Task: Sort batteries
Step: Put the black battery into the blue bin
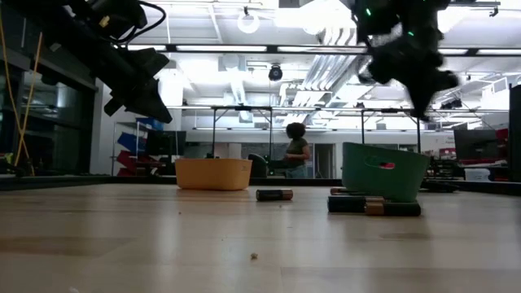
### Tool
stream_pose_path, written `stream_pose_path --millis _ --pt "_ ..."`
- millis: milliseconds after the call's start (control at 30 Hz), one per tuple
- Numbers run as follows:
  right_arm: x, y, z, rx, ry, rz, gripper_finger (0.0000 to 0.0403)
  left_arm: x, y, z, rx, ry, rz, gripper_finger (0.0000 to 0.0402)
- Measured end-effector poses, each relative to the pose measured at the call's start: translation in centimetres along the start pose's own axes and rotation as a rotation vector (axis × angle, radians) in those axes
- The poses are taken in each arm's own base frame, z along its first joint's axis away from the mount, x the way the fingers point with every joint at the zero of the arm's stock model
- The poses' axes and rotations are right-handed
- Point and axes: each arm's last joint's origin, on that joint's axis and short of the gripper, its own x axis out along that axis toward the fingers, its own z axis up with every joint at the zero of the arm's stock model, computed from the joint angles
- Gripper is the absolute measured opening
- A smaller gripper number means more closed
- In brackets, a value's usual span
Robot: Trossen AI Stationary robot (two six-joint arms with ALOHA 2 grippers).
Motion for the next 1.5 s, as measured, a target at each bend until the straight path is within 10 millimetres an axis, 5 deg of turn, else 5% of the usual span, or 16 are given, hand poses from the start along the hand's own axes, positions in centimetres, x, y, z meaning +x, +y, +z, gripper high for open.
stream_pose_path --millis 200,667,867,1167,1500 --pt "0.8 1.9 1.2 -0.04 -0.054 0.1 0.0006 0.0 0.0 0.0 0.0 0.001 0.001 0.0" --pt "5.4 3.6 2.9 -0.077 0.033 -0.003 0.0119 0.0 0.0 0.0 0.001 0.003 0.002 0.0" --pt "6.9 3.2 2.9 -0.127 0.069 -0.093 0.0097 0.0 0.0 0.0 0.001 0.003 0.002 0.0" --pt "10.2 -0.4 -0.1 -0.111 0.238 -0.311 0.0021 0.0 0.0 0.0 0.001 0.003 0.002 0.0" --pt "8.2 -1.5 -0.6 -0.127 0.158 -0.418 0.0007 0.0 0.0 0.0 0.001 0.002 0.003 0.0"
